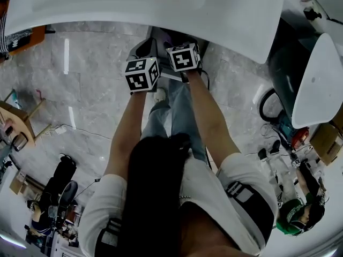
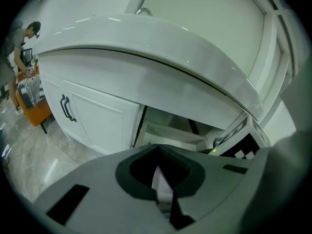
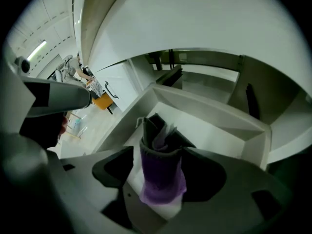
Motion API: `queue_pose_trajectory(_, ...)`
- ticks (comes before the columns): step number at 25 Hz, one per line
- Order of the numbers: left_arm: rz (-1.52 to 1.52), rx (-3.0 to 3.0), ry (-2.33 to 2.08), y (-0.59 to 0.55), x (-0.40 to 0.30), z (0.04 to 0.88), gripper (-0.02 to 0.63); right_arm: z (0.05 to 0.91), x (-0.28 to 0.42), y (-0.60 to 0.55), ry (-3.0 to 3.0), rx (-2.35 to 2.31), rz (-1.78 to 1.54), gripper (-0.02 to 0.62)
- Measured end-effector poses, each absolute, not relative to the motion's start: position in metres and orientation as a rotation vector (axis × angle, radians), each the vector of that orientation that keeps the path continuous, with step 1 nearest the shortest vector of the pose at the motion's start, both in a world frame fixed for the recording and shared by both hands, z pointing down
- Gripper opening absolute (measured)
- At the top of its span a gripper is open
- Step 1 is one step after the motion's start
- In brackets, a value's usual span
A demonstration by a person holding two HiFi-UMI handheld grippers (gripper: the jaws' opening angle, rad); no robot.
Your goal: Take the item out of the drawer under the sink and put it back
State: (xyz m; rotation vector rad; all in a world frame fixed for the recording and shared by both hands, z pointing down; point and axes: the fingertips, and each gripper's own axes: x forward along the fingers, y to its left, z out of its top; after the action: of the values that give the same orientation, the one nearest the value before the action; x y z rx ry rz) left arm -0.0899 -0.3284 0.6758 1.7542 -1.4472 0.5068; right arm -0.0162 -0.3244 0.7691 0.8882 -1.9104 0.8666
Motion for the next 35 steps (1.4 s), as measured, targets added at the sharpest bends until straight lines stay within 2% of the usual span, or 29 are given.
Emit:
queue_pose_trajectory(9, 0.425, 1.696, -1.482, -0.326, -0.089, 0.675, 0.005, 0.789, -0.016, -0.318, -1.845, 0.898, 0.911, 0.299)
queue_pose_trajectory(10, 0.415, 1.688, -1.488, -0.326, -0.090, 0.675, 0.005, 0.790, -0.014, -0.319, -1.836, 0.909, 0.897, 0.289)
queue_pose_trajectory(12, 0.414, 1.691, -1.488, -0.327, -0.088, 0.675, 0.005, 0.791, -0.008, -0.322, -1.811, 0.944, 0.874, 0.180)
queue_pose_trajectory(19, 0.444, 1.741, -1.453, -0.333, -0.083, 0.675, 0.005, 0.788, -0.002, -0.327, -1.802, 0.981, 0.859, 0.115)
queue_pose_trajectory(35, 0.369, 1.783, -1.473, -0.310, -0.081, 0.620, 0.005, 0.677, 0.004, -0.310, -1.993, 1.066, 0.859, 0.106)
